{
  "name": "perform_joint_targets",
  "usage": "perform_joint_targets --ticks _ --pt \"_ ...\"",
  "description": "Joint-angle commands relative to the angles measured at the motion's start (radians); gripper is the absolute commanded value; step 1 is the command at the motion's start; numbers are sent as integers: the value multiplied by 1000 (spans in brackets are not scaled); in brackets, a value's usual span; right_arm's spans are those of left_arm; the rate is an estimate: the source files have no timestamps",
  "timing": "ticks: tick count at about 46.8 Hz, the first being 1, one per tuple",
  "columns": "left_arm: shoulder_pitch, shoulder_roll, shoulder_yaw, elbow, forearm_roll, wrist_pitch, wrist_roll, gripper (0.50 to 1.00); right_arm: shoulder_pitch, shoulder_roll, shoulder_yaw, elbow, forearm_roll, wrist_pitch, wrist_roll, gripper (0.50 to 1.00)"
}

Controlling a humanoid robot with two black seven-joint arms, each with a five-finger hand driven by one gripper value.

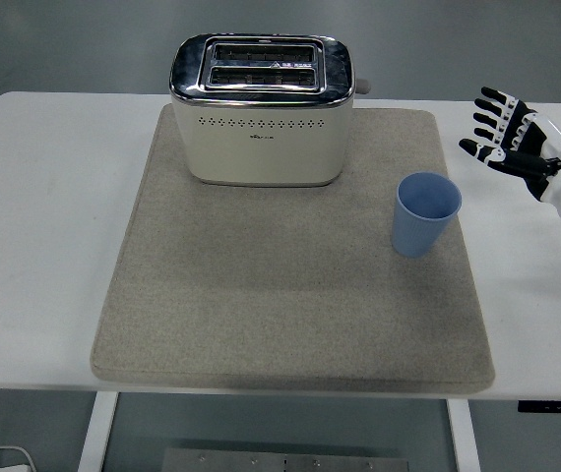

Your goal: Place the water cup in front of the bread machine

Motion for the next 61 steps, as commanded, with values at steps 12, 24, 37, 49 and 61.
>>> perform_joint_targets --ticks 12,24,37,49,61 --pt "0 0 0 0 0 0 0 1000 -45 -116 -1 65 -53 34 62 915" --pt "0 0 0 0 0 0 0 1000 -116 -138 -3 66 -145 55 94 915" --pt "0 0 0 0 0 0 0 1000 -174 -138 -3 72 -194 55 131 915" --pt "0 0 0 0 0 0 0 1000 -208 -119 -3 72 -195 55 149 915" --pt "0 0 0 0 0 0 -1 1000 -208 -80 -3 72 -209 43 147 915"
